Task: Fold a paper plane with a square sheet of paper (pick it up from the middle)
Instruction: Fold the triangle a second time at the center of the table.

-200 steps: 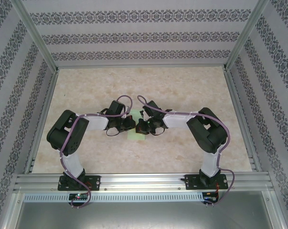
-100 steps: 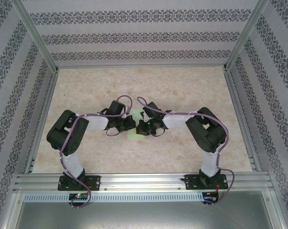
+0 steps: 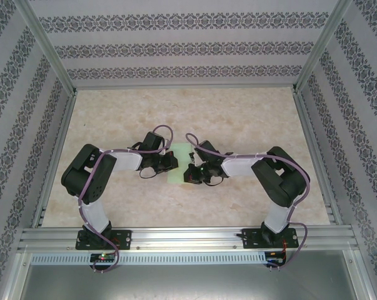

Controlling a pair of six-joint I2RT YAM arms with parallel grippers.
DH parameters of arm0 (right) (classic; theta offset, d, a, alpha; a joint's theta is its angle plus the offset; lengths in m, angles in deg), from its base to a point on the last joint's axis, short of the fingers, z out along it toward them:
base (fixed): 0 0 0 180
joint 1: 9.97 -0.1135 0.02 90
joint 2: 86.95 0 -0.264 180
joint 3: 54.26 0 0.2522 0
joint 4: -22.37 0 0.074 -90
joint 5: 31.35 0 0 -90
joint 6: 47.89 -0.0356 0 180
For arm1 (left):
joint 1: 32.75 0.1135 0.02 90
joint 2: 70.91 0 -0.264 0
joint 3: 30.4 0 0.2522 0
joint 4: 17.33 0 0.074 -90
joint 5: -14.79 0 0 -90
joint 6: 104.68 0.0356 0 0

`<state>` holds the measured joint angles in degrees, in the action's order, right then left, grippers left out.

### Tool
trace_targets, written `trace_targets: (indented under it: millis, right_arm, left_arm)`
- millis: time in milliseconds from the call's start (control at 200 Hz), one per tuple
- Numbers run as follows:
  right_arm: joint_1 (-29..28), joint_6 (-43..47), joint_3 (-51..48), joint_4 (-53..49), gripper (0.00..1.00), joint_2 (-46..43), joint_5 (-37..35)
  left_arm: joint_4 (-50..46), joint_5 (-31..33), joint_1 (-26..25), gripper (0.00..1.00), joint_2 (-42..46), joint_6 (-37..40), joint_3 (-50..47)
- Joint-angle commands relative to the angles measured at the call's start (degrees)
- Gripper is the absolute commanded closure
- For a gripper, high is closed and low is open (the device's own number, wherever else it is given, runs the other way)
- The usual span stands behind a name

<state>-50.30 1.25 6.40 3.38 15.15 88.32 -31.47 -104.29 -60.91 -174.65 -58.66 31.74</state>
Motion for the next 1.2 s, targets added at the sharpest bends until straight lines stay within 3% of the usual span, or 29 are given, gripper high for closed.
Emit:
trace_targets:
  millis: [0, 225, 365, 460, 565, 769, 1194]
  right_arm:
    - [-0.1, 0.1, -5.2, -9.6, 0.96, 0.3, 0.9]
    - [1.3, -0.5, -6.8, -7.7, 0.94, -3.9, 3.0]
    - [1.5, -1.5, -2.0, -6.2, 0.93, -7.3, 4.6]
    - [1.9, -1.8, 0.8, -6.7, 0.93, -7.4, 1.8]
    - [3.0, -2.5, 2.2, -6.7, 0.79, -6.3, -2.1]
    - [6.1, -4.3, 2.6, -3.5, 0.66, -5.5, -5.3]
    - [6.0, -3.2, 6.7, -2.8, 0.63, 0.5, -2.1]
  left_arm:
    - [-3.7, 6.8, 0.6, 0.98, -3.2, 0.1, -1.0]
    - [-2.7, 5.1, 0.7, 0.97, -3.0, 0.8, -1.0]
    - [-2.1, 3.8, 0.6, 0.97, -2.6, 1.2, -0.8]
    - [-2.2, 3.4, 0.6, 0.96, -2.4, 1.3, -0.5]
    - [-2.3, 2.5, 0.6, 0.96, -2.1, 1.4, 0.1]
    - [-3.0, 0.2, 0.6, 0.93, 0.4, 1.4, 1.3]
    - [-8.4, 2.8, 0.6, 0.86, 6.6, 2.5, 4.6]
